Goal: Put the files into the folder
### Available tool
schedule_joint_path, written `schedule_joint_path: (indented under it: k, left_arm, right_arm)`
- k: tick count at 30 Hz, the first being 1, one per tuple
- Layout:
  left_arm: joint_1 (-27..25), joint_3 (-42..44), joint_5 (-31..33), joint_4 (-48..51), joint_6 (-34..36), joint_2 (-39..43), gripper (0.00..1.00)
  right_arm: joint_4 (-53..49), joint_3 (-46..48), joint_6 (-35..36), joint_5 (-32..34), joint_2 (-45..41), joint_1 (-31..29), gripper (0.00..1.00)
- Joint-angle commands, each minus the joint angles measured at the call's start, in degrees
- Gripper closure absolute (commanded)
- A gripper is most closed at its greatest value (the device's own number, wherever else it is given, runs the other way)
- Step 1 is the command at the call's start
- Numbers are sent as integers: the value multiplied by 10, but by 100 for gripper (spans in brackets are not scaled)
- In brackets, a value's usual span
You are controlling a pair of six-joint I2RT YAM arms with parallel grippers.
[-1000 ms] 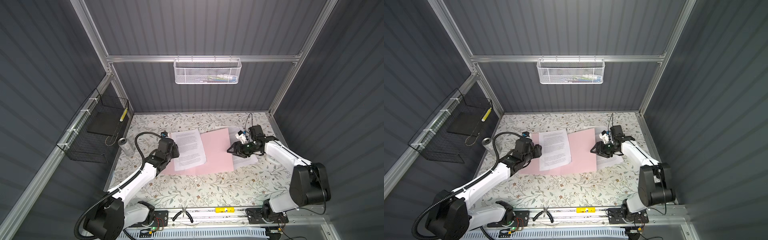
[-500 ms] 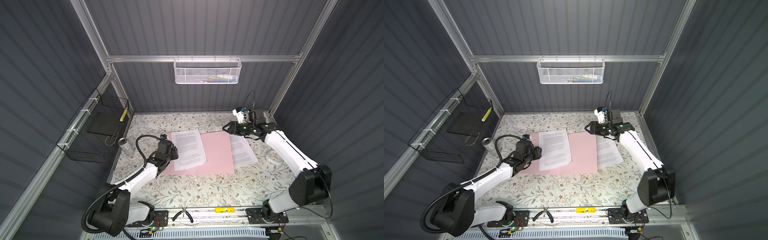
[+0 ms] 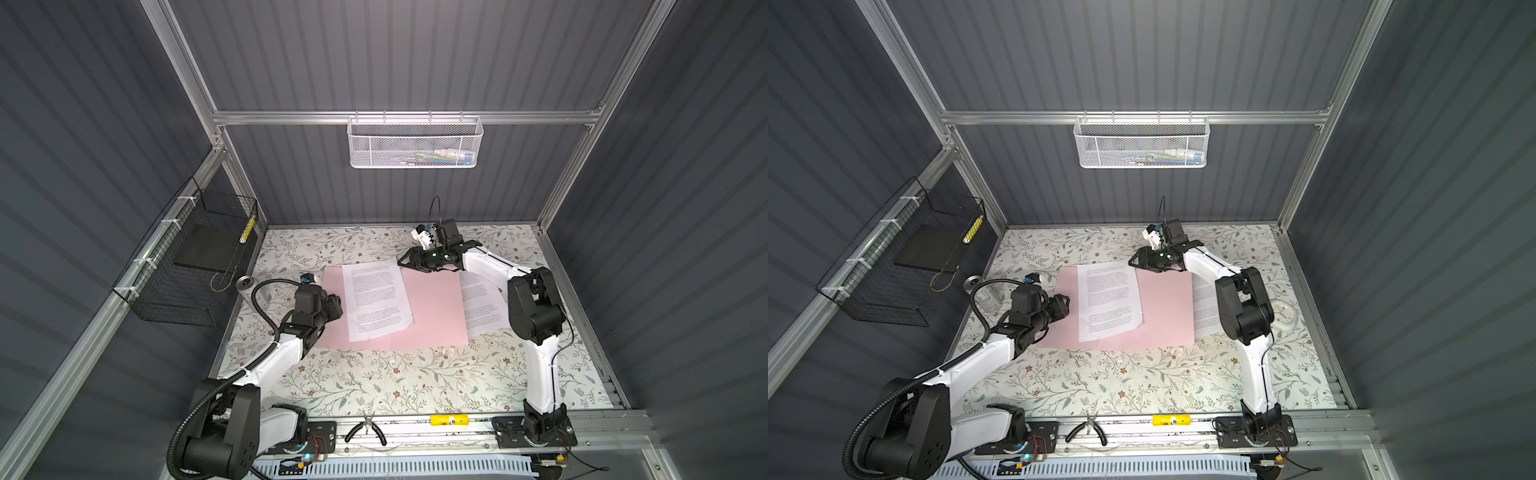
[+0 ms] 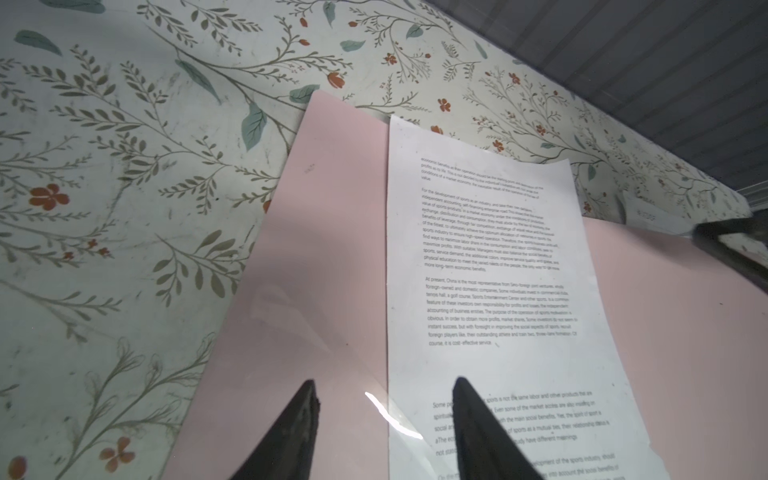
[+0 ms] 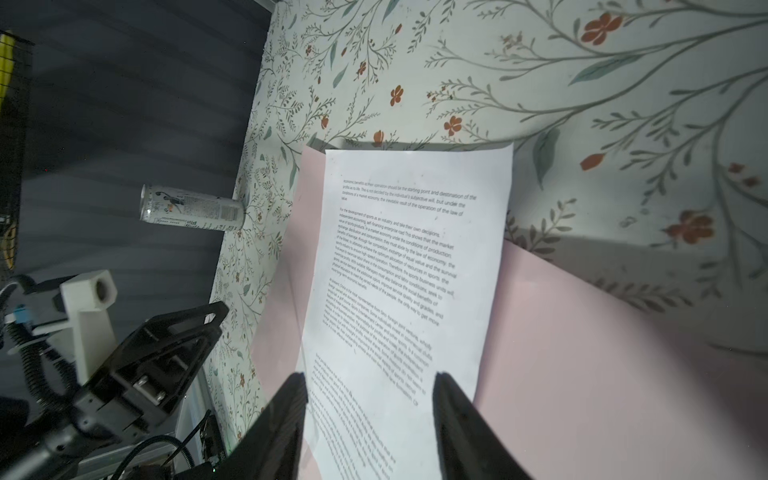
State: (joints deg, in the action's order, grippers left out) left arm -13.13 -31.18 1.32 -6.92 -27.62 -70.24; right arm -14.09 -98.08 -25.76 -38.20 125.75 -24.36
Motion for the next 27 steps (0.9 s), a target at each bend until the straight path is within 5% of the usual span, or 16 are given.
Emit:
schedule_joint_path:
  k: [1,6,12,27]
  left_arm:
    - [4,2,-31,-21,9,12,46]
    - [4,4,-38,-33,20,17,43]
    - [4,15,-68,-68,9,27,25]
    - [4,67,-18,-88,22,64,24]
  right_arm:
    - [-31,-40,-17,31,36,3,46]
    - [-28,-49,-22,40,58,2,46]
    - [-16,-40,-36,39,72,2,46]
    - [-7,-51,-46,16,110,-3,48]
